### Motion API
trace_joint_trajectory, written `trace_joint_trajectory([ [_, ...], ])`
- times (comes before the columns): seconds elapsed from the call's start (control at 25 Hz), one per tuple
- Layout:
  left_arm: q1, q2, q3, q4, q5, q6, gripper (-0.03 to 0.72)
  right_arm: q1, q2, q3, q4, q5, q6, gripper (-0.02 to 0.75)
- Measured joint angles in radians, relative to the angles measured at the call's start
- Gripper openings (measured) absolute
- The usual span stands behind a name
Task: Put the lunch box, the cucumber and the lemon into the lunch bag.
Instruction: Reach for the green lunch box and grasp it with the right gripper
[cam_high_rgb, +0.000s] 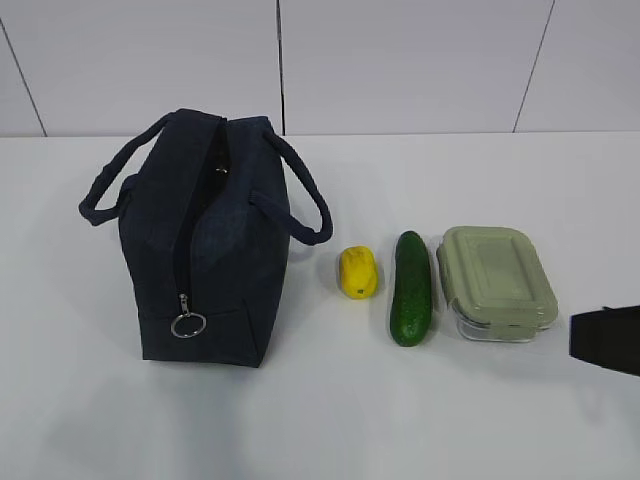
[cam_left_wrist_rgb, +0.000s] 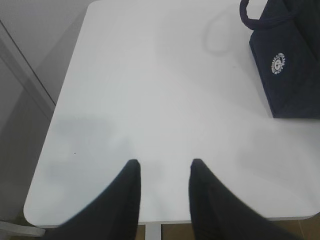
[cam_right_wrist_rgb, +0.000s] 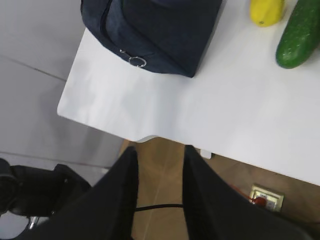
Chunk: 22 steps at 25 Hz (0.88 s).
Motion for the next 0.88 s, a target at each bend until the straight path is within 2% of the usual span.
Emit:
trace_joint_trajectory([
  [0.08, 0.0, 0.0, 0.0, 0.0, 0.0, 0.0, 0.237, 0.0, 0.103, -0.022, 0.039, 0.038, -0.066, 0.243],
  [0.36, 0.0, 0.0, 0.0, 0.0, 0.0, 0.0, 0.237, -0.022, 0.361, -0.138, 0.053, 0.102, -0.194, 0.243],
  [0.52, 0.0, 0.0, 0.0, 0.0, 0.0, 0.0, 0.237, -0.084, 0.475, -0.192, 0.053, 0.156, -0.249, 0.243],
  [0.88, 0.0, 0.0, 0.0, 0.0, 0.0, 0.0, 0.237, -0.234, 0.638, -0.275, 0.03, 0.159, -0.305, 0.243],
])
